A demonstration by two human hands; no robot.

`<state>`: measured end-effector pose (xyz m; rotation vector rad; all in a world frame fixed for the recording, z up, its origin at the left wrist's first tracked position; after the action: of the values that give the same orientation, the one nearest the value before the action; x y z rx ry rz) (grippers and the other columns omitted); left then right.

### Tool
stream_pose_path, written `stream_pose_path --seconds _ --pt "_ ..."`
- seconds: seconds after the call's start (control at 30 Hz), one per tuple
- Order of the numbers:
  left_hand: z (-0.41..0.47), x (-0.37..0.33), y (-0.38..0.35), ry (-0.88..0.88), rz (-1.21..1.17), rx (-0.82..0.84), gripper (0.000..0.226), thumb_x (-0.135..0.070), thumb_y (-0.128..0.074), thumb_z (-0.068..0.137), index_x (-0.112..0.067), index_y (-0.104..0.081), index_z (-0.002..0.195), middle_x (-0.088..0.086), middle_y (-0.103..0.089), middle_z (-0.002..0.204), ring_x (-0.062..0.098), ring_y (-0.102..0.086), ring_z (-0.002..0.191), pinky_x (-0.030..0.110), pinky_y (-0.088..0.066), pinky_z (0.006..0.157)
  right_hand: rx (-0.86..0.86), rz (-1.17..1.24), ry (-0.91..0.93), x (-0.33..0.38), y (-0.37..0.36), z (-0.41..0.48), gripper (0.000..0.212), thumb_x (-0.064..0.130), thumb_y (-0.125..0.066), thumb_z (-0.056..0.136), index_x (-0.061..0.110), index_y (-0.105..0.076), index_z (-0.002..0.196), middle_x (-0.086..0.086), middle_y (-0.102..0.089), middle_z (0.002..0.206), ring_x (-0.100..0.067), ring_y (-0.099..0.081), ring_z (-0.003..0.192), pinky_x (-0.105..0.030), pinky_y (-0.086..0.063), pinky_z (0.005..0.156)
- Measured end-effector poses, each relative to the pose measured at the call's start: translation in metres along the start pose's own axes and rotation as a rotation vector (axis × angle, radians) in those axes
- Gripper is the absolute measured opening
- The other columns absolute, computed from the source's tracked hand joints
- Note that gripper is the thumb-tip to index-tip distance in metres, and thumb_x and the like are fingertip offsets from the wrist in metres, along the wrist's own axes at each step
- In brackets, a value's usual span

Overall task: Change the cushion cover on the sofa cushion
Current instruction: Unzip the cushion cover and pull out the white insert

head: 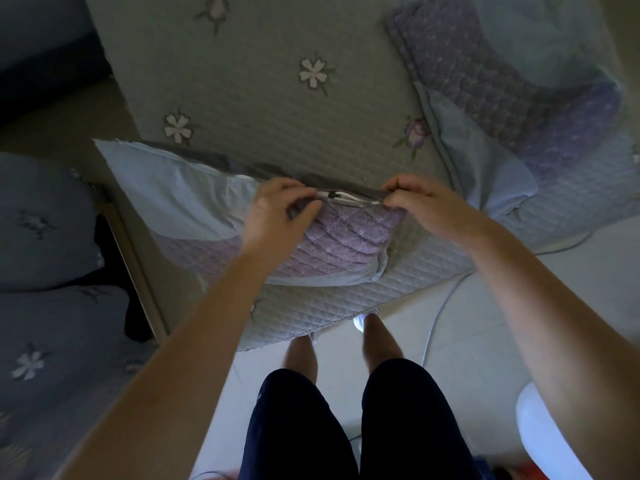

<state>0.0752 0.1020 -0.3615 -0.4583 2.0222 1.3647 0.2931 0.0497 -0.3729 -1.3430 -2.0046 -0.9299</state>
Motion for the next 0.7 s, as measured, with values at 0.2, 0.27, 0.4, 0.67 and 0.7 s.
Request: stream_pose_path --seconds 0.2,0.27,0.4,0.67,0.7 --pt "-0.001 -0.014 -0.007 -0.062 0.022 -0.069 0.024 -0.035 -0.071 0.087 -0.022 -0.076 0.106 -0.004 -0.064 0.106 0.018 -0.056 0.103 0.029 -0.051 0.082 0.036 -0.657 0.163 0.033 -0.018 0.007 0.038 0.065 -0.062 0.083 0.030 -0.060 0.097 0.010 -0.062 0.080 -0.011 -0.060 0.073 -0.030 -0.046 0.062" --pt "-0.003 -0.014 -0.004 -0.038 0.011 -0.087 0.021 -0.035 -0.073 0.084 -0.023 -0.077 0.102 -0.008 -0.061 0.101 0.016 -0.056 0.099 0.024 -0.049 0.077 0.027 -0.757 0.237 0.041 -0.027 0.010 0.036 0.059 -0.063 0.086 0.026 -0.057 0.075 0.005 -0.059 0.067 -0.017 -0.058 0.065 -0.033 -0.044 0.059" --pt "-0.004 -0.015 0.000 0.065 -0.076 -0.086 0.015 -0.032 -0.077 0.080 -0.024 -0.077 0.093 -0.016 -0.056 0.086 0.008 -0.058 0.086 0.020 -0.050 0.072 0.008 -0.710 0.303 0.043 -0.030 0.010 0.035 0.048 -0.065 0.089 0.017 -0.062 0.073 0.002 -0.055 0.066 -0.017 -0.053 0.062 -0.035 -0.042 0.059" --pt "-0.001 -0.018 -0.010 0.291 -0.012 0.051 0.013 -0.038 -0.075 0.075 -0.027 -0.072 0.078 -0.013 -0.064 0.071 0.004 -0.060 0.070 0.020 -0.045 0.062 0.005 -0.643 0.342 0.046 -0.033 0.000 0.025 0.042 -0.068 0.089 0.018 -0.072 0.085 0.005 -0.051 0.069 -0.001 -0.044 0.057 -0.027 -0.033 0.055" --pt "-0.001 -0.017 -0.012 0.313 -0.010 0.057 0.014 -0.039 -0.075 0.075 -0.026 -0.072 0.078 -0.013 -0.064 0.069 0.004 -0.059 0.067 0.019 -0.043 0.060 0.004 -0.638 0.340 0.046 -0.033 0.000 0.024 0.042 -0.068 0.089 0.018 -0.072 0.084 0.006 -0.051 0.069 0.000 -0.044 0.057 -0.026 -0.033 0.054"
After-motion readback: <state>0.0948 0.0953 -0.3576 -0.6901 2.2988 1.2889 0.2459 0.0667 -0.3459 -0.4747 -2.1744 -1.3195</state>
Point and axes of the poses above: each hand's wrist, its own z-axis towards the middle knuckle, its own y-axis out of the back of the hand, x = y × z, the point moved 9 cm from there along z, towards the middle knuckle
